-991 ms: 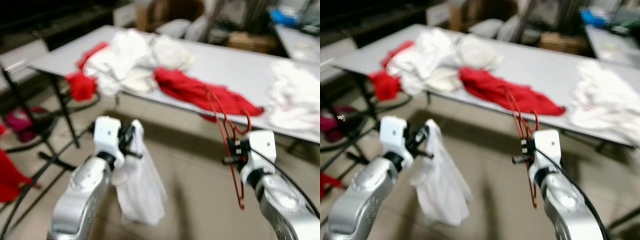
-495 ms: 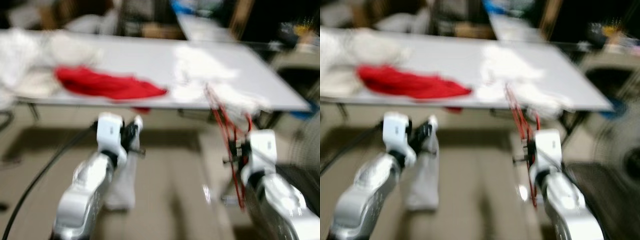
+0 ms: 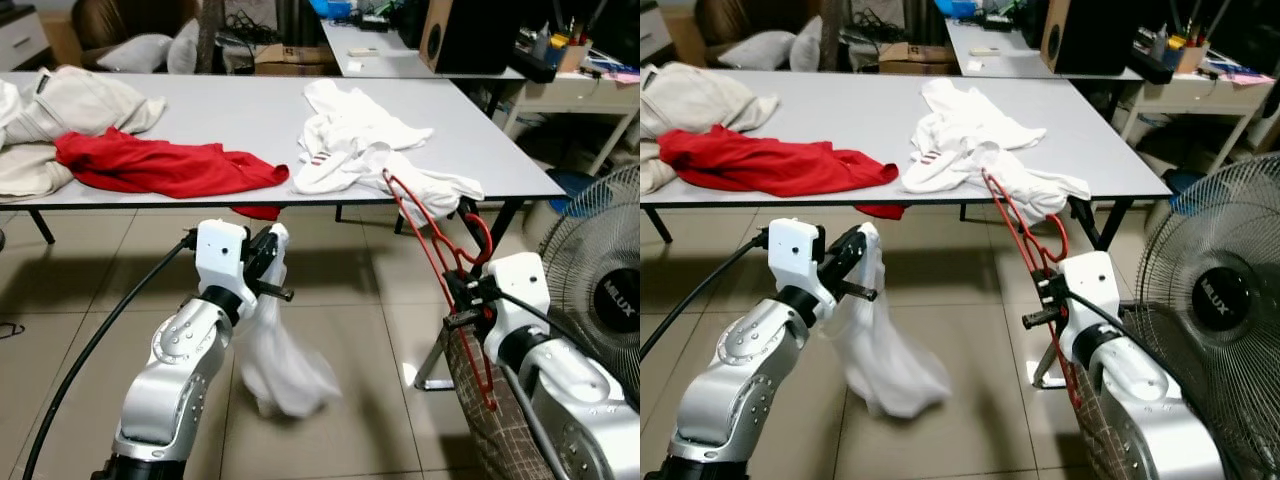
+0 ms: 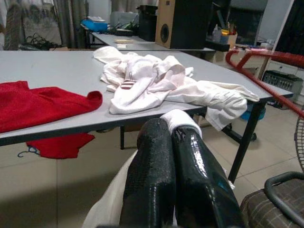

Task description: Hang hanger

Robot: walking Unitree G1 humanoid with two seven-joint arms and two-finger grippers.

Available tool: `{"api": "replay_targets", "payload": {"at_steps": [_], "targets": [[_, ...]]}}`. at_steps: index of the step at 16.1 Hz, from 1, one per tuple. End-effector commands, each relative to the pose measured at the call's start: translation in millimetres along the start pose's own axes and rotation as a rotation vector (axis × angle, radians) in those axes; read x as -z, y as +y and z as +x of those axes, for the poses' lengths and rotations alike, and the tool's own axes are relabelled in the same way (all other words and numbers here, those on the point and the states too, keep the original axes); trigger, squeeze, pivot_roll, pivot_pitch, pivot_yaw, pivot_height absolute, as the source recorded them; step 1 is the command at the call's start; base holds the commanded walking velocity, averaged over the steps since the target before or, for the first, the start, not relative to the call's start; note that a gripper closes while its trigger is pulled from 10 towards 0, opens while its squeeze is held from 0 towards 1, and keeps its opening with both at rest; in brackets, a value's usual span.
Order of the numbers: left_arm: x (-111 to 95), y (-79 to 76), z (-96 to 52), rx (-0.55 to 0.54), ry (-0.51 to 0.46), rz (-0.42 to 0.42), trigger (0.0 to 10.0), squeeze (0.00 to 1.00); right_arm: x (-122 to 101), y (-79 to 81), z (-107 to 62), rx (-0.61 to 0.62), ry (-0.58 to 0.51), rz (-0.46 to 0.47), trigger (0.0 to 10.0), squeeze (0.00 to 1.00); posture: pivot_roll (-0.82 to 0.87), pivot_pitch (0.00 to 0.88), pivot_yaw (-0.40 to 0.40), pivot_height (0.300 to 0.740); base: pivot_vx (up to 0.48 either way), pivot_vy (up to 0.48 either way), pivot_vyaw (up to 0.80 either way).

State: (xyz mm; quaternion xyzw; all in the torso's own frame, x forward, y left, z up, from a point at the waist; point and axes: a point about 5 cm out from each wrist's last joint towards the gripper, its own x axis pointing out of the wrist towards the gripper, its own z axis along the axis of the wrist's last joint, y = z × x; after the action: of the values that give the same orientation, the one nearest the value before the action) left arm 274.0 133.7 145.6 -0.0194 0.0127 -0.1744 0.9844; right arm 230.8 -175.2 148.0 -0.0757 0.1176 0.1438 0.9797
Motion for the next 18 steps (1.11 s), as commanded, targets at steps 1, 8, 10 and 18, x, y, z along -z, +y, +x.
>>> {"api": "replay_targets", "payload": {"at_steps": [1,8,10,18], "targets": [[-11.7,0.0,7.6,0.020,-0.042,0.023,10.0,0.00,-7.7,-2.7,0.9,-0.021,-0.031,-0.033,10.0,0.00,0.00,0.000,-0.030,0.740,0.394,0.000,-0.57],[-19.4,3.8,13.2,0.030,-0.068,0.034,10.0,0.00,-8.8,-3.1,0.1,-0.055,-0.041,-0.047,10.0,0.00,0.01,0.000,-0.030,0.740,0.393,0.000,-0.78],[-31.8,5.3,20.5,0.043,-0.098,0.053,10.0,0.00,-15.8,3.5,-7.7,-0.202,-0.074,-0.109,10.0,0.00,0.01,0.000,-0.024,0.740,0.390,0.000,0.00],[-82.8,26.3,61.4,0.051,-0.195,0.123,10.0,0.00,-38.7,-21.0,-60.1,-0.571,-0.010,-0.274,10.0,0.00,0.00,0.000,0.006,0.740,0.392,0.000,0.00]]}}
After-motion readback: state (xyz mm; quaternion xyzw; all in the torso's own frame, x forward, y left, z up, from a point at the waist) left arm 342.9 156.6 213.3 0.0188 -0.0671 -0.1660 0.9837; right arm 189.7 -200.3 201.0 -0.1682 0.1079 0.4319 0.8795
